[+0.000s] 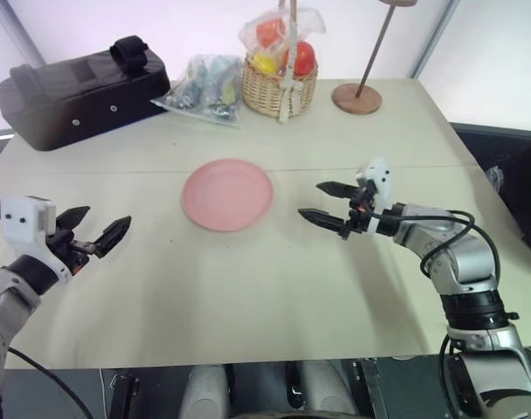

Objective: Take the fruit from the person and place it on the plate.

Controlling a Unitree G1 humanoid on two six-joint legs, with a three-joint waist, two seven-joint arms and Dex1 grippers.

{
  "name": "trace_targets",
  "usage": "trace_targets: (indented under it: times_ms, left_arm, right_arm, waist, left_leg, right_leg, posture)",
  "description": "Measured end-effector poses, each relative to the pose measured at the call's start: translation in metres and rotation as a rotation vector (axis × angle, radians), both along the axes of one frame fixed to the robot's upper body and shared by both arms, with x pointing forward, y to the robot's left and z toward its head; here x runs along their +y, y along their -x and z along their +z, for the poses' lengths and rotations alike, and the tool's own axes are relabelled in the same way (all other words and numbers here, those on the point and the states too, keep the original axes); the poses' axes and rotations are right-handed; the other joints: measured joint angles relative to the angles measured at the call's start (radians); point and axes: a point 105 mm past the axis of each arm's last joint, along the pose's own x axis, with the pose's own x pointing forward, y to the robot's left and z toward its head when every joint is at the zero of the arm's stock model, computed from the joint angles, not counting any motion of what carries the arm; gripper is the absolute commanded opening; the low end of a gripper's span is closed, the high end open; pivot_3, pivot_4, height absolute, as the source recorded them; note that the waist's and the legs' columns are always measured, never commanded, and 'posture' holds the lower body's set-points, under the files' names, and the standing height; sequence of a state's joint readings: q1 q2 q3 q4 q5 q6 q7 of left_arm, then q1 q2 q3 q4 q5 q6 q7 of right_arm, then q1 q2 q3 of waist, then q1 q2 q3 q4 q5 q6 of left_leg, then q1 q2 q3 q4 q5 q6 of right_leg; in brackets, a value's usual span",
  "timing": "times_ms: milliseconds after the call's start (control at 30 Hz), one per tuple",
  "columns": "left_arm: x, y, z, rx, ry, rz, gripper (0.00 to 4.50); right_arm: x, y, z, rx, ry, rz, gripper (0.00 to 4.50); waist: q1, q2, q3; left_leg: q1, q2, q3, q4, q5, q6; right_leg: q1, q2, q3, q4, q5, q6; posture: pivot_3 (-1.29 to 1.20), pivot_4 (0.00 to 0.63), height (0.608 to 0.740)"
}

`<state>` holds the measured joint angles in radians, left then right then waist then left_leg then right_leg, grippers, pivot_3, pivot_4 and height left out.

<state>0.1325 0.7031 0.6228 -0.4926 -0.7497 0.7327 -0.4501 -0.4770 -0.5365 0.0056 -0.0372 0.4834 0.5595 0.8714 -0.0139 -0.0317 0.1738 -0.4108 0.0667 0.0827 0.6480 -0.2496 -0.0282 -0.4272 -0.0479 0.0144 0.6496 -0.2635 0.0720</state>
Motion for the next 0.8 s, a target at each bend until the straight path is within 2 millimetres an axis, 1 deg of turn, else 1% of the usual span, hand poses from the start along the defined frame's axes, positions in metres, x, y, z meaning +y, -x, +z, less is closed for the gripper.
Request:
trace_targets:
  times_ms: [267,367,567,800]
  left_arm:
    - [0.0002,-0.0001,-0.0003,-0.008,0.005,0.001,4.45]
    - [0.0014,-0.0029,0.0008,-0.019,0.002,0.005,4.45]
    - [-0.003,-0.0073,0.0053,-0.045,-0.002,-0.015,4.45]
    - [-0.0047,-0.0097,-0.0016,-0.021,0.006,-0.03,4.45]
  right_arm:
    - [-0.0007,-0.0007,-0.001,0.001,0.006,-0.005,4.5]
    - [-0.0009,-0.0011,-0.0009,0.0,0.006,-0.011,4.5]
    - [-0.0009,-0.0012,-0.0003,-0.003,0.005,-0.022,4.5]
    - [-0.0012,-0.0001,0.0003,0.0,0.006,-0.027,4.5]
  waist:
    - [-0.001,0.0,0.0]
    - [0.001,0.0,0.0]
    - [0.0,0.0,0.0]
    - [0.0,0.0,0.0]
  left_leg:
    - [0.0,0.0,0.0,0.0,0.0,0.0]
    - [0.0,0.0,0.0,0.0,0.0,0.0]
    - [0.0,0.0,0.0,0.0,0.0,0.0]
    - [0.0,0.0,0.0,0.0,0.0,0.0]
  right_leg:
    - [0.0,0.0,0.0,0.0,0.0,0.0]
    - [0.0,0.0,0.0,0.0,0.0,0.0]
    - [0.0,0.0,0.0,0.0,0.0,0.0]
    - [0.0,0.0,0.0,0.0,0.0,0.0]
  posture:
    - [0.0,0.15,0.74]
    - [0.0,0.15,0.74]
    - [0.0,0.15,0.74]
    - [0.0,0.15,0.74]
